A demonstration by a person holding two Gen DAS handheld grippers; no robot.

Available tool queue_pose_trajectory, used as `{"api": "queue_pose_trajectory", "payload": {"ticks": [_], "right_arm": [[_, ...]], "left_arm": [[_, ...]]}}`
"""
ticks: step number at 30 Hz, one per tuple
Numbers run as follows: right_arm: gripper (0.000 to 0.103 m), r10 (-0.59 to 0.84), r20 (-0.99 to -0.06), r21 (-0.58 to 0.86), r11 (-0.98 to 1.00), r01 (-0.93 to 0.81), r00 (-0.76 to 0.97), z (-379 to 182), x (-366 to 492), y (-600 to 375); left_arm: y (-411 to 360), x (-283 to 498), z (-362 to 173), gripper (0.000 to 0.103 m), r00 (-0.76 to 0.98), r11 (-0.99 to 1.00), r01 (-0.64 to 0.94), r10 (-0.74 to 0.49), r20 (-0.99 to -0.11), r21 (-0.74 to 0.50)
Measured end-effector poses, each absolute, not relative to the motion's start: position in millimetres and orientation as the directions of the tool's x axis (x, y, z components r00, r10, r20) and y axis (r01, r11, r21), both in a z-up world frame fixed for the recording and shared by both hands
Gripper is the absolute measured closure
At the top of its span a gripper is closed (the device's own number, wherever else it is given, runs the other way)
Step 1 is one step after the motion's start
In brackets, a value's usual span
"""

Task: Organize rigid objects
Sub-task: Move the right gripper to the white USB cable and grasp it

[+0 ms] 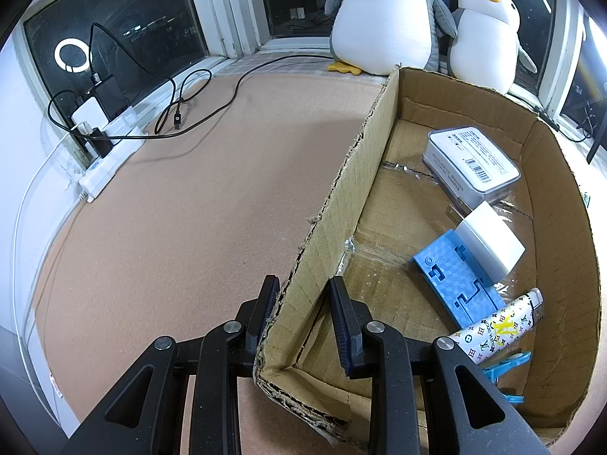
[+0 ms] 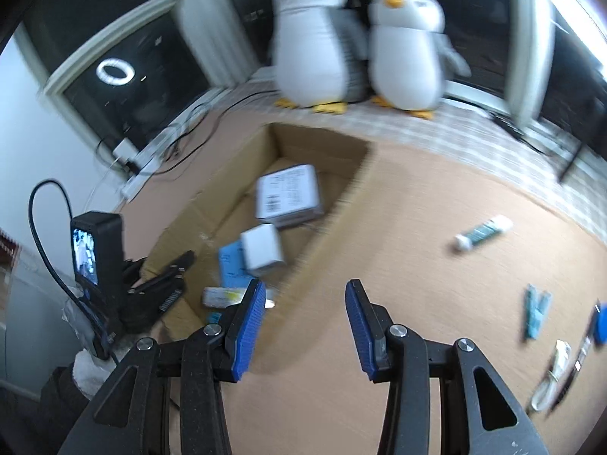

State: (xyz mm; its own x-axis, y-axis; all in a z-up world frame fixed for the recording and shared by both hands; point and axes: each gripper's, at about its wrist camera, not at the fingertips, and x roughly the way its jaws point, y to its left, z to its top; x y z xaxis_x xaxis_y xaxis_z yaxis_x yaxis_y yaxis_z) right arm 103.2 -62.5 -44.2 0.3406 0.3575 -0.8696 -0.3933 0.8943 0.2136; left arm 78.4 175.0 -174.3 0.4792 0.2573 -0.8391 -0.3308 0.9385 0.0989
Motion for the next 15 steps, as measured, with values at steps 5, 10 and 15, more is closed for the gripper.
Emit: {"api": "queue_pose_trajectory", "payload": {"ticks": [5,10,15], "right_arm": [[0.063,0.291,-0.867,0.211,0.950,-0.231,0.405,-39.9,97.9,-130.3],[0.063,0.209,-0.886,0.198,0.978,-0.069,0.413,-48.1,95.4,-195.0],[0.063,0.162,-0.908,0.205,0.976,0.072,0.385,-63.8,93.3,-248.5]], "left_arm": [[174.9,78.6,-174.2,0.075,0.479,0.939,-0.330,0.258,-0.839,0.100],[175.1,79.4,-173.9,0.075,0.479,0.939,-0.328,0.258,-0.839,0.102],[174.8,79.3,-173.9,0.075,0.479,0.939,-0.329,0.258,-0.839,0.102]]}}
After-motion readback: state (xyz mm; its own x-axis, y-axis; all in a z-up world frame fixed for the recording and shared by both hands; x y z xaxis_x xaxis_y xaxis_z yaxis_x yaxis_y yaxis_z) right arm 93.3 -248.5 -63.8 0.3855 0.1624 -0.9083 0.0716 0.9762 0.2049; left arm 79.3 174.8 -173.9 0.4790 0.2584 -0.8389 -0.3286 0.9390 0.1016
